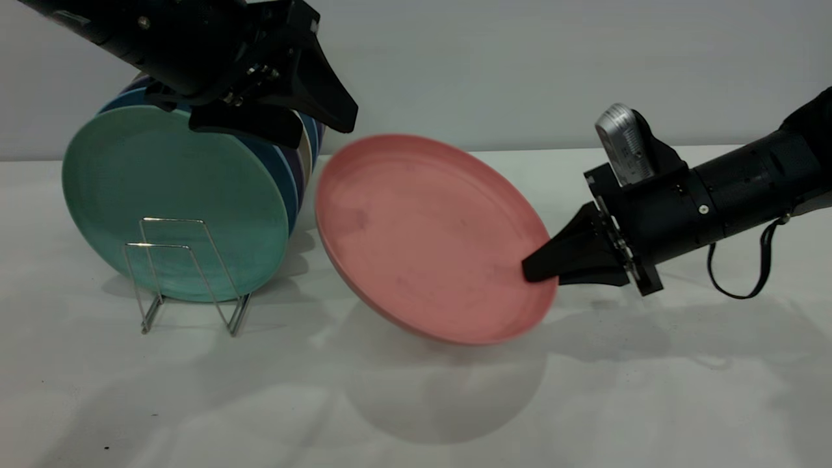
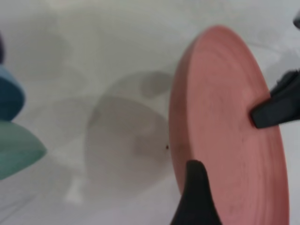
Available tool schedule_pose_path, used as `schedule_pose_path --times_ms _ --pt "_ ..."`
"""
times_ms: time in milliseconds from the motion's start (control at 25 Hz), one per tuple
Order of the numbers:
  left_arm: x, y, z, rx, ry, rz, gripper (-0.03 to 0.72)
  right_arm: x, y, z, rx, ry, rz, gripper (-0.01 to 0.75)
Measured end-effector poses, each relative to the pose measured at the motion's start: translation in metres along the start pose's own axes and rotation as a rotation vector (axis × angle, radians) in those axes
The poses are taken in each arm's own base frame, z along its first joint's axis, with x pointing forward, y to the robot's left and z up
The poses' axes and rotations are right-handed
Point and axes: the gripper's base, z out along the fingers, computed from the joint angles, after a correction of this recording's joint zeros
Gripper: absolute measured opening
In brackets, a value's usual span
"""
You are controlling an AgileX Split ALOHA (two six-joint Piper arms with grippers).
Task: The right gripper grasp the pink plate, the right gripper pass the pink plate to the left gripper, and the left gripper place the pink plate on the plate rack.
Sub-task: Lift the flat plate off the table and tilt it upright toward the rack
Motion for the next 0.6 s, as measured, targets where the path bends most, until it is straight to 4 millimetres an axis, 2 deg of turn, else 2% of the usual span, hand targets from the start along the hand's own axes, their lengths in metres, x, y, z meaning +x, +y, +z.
schedule_pose_path --times_ms 360,600 --pt "-0.009 0.014 -0.009 0.012 0.035 -0.010 0.592 -0.002 0.005 0.000 -0.050 -0.028 -0.014 0.016" --pt "-0.004 0.022 0.009 0.034 0.064 -0.087 0.591 -0.003 0.011 0.006 -0.076 -0.035 -0.041 0.016"
